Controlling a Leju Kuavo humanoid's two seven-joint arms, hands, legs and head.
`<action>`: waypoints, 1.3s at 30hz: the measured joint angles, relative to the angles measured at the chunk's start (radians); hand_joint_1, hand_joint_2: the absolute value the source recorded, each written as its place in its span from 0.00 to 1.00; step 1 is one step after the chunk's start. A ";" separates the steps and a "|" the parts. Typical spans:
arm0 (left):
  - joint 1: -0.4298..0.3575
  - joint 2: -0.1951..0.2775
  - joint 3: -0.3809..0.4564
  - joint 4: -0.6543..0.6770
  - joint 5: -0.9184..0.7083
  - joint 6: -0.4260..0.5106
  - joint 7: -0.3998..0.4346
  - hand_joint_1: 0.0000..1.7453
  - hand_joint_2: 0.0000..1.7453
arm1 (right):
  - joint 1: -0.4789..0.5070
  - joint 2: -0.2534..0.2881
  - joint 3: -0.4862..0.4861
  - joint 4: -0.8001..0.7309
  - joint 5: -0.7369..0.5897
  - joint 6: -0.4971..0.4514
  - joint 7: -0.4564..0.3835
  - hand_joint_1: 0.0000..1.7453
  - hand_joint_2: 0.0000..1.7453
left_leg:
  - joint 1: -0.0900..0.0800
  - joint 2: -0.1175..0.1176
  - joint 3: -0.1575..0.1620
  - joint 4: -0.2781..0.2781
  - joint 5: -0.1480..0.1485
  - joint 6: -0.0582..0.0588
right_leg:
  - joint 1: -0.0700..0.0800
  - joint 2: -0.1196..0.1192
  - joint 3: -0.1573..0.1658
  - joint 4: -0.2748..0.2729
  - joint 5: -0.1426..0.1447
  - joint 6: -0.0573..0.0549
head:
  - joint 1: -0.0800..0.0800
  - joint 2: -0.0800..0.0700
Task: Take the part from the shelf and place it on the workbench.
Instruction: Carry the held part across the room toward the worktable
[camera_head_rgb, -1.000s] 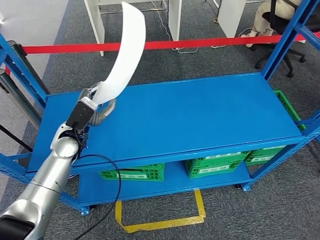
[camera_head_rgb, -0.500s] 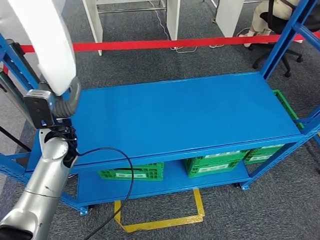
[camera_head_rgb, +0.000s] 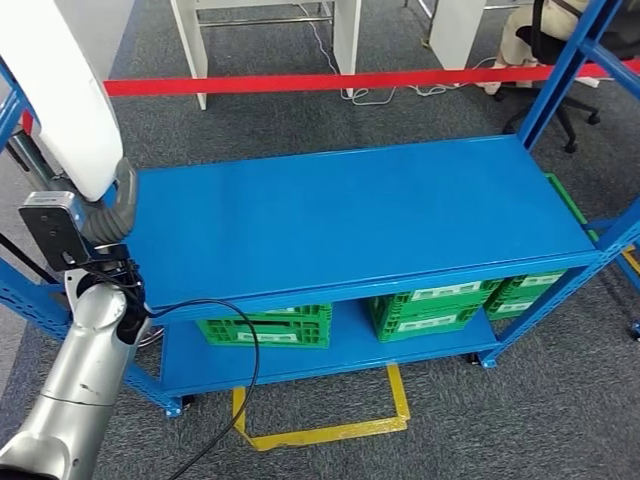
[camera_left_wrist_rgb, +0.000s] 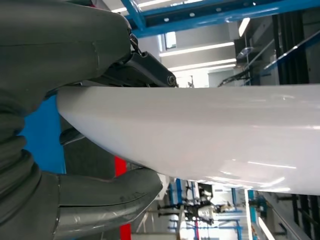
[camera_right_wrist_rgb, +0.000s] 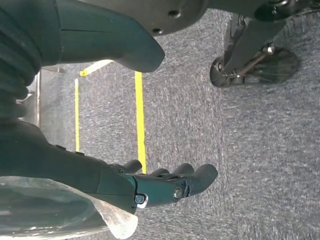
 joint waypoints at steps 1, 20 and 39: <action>0.000 0.000 0.001 -0.001 0.000 0.000 0.000 1.00 1.00 | 0.001 0.001 0.000 0.000 -0.001 0.000 0.000 0.00 1.00 | 0.001 0.000 0.000 -0.003 0.008 -0.006 | 0.000 0.000 -0.009 -0.002 0.008 -0.004 | 0.002 0.000; 0.006 0.006 0.007 -0.013 -0.029 0.020 -0.017 1.00 1.00 | 0.005 0.009 -0.001 0.001 0.001 0.003 -0.003 0.00 1.00 | 0.015 0.000 0.109 -0.001 -0.119 0.015 | -0.021 -0.004 -0.202 0.112 0.046 0.036 | -0.006 0.000; 0.020 0.023 0.006 -0.020 -0.063 0.029 -0.019 1.00 1.00 | -0.002 0.010 -0.001 0.001 0.001 0.006 -0.016 0.00 1.00 | 0.013 0.002 -0.050 0.275 -0.196 -0.048 | -0.009 -0.011 -0.061 -0.023 0.076 -0.028 | -0.013 0.000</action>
